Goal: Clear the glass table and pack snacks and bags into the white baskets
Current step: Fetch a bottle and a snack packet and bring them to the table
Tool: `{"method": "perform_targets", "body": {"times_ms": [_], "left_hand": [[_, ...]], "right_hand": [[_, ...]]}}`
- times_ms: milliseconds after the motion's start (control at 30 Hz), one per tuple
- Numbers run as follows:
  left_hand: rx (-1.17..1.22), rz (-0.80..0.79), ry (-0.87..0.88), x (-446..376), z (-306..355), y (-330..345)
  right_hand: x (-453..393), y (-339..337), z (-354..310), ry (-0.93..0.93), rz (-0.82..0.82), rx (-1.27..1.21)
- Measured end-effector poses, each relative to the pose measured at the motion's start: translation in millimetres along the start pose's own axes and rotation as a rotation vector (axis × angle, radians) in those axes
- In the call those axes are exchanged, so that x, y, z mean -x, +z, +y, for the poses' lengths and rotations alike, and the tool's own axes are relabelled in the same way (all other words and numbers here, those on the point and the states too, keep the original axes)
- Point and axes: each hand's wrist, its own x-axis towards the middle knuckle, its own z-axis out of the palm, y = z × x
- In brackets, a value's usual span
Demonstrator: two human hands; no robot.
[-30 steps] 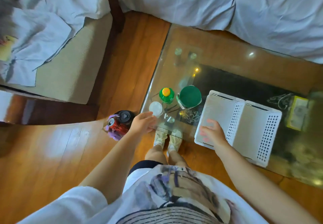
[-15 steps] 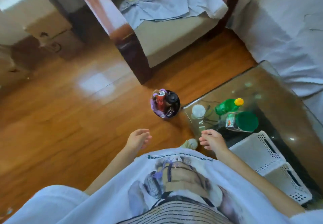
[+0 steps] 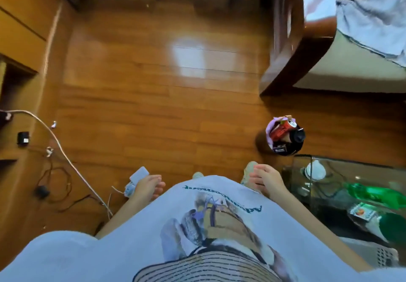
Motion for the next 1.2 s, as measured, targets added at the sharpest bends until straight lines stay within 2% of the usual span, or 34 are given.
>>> {"method": "perform_targets", "body": {"times_ms": [133, 233, 533, 833, 967, 1200], "left_hand": [[0.137, 0.089, -0.152, -14.4, -6.3, -41.6], [0.236, 0.092, -0.193, -27.9, 10.0, -57.1], [0.412, 0.045, -0.027, -76.1, 112.6, -103.1], [0.598, 0.224, -0.157, -114.0, 184.1, -186.8], [0.742, 0.288, -0.213, -123.5, 187.6, -219.4], [0.987, 0.341, -0.431, -152.2, 175.1, -264.7]], "right_hand": [[-2.0, 38.0, -17.4, 0.034, 0.034, 0.079], [-12.2, 59.3, -39.2, 0.054, 0.036, 0.122], [-71.4, 154.7, -144.8, 0.044, 0.018, 0.354], [-102.9, 302.9, -305.2, -0.067, -0.143, 0.643], [-100.8, 384.2, -364.0, -0.145, -0.282, 0.773], [-84.8, 521.4, -442.2, -0.307, -0.496, 0.881]]}}
